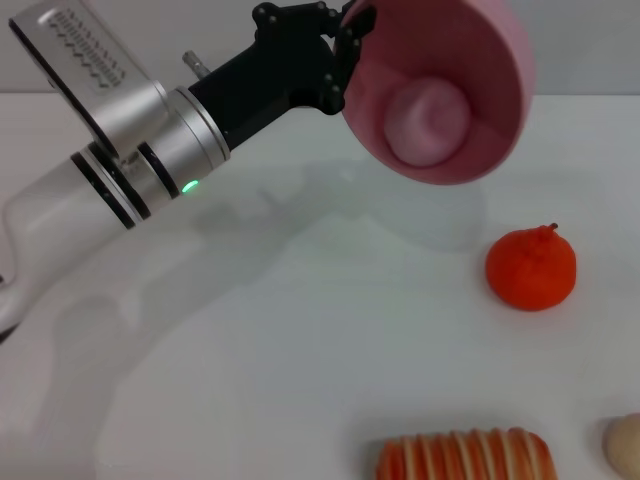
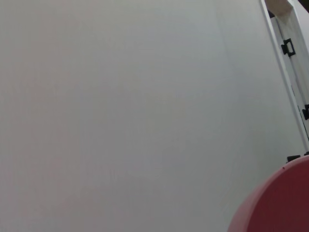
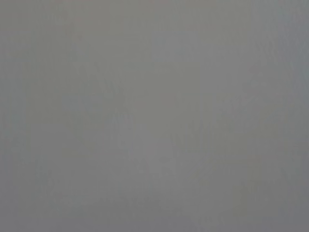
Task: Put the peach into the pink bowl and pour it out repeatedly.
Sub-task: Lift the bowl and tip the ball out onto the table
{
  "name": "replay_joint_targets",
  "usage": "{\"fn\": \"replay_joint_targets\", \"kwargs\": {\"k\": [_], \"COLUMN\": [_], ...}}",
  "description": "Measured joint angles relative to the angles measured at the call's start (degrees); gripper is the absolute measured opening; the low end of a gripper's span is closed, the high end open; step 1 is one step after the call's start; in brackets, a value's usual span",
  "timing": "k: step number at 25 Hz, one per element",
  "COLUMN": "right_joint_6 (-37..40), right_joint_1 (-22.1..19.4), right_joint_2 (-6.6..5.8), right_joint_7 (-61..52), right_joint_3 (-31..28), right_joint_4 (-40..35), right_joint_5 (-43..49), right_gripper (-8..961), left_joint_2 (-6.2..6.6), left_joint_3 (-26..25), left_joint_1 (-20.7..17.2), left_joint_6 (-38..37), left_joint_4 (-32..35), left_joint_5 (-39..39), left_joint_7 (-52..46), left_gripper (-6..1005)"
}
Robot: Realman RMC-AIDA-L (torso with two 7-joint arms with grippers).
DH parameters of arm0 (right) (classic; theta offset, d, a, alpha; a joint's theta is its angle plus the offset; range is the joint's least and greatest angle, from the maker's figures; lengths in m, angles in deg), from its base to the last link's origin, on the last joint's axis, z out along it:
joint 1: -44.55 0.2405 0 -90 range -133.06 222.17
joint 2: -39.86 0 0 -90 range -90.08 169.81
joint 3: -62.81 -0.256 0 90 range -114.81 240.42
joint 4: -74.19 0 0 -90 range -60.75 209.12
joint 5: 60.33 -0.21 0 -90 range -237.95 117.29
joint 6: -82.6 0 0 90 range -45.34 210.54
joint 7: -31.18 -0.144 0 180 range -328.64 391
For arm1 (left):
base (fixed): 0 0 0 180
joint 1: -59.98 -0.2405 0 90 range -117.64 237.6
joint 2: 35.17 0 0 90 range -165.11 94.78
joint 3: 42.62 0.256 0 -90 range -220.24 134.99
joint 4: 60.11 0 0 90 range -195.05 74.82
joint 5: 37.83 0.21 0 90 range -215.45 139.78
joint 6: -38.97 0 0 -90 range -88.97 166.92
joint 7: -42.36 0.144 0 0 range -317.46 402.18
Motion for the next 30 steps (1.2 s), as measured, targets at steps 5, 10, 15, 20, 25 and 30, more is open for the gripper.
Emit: {"fn": "replay_joint_targets", "kwargs": {"k": [5,10,15,20,25,30], "right_joint_6": [-0.04,-0.07,-0.16,-0.16,-0.16,-0.14], "right_joint_1": [0.05,0.08,0.22,0.21,0.20,0.20], "right_joint_2": [-0.02,-0.02,-0.09,-0.10,-0.03,0.00], "right_joint_7": [0.02,0.03,0.06,0.10,0.11,0.12], "right_joint_3": [-0.02,-0.02,-0.26,-0.54,-0.64,-0.64], "right_joint_4": [0.30,1.21,1.57,1.59,1.65,1.68], "right_joint_5": [0.03,0.03,0.04,0.04,0.04,0.04], "right_gripper": [421,421,421,420,419,419], "left_joint_2": [-0.13,-0.19,-0.19,-0.19,-0.19,-0.19], "left_joint_3": [3.81,5.95,9.41,11.90,14.16,14.66], "left_joint_1": [-0.15,-0.08,-0.83,-2.16,-2.97,-3.24], "left_joint_6": [-0.70,-1.40,-1.68,-3.64,-6.93,-8.55], "left_joint_4": [-0.04,-0.03,0.00,0.42,0.56,0.63], "left_joint_5": [-4.35,-7.24,-14.78,-21.38,-25.66,-27.50], "left_joint_7": [4.96,8.61,13.74,17.87,21.46,22.72], "left_gripper": [45,45,45,45,46,46]}}
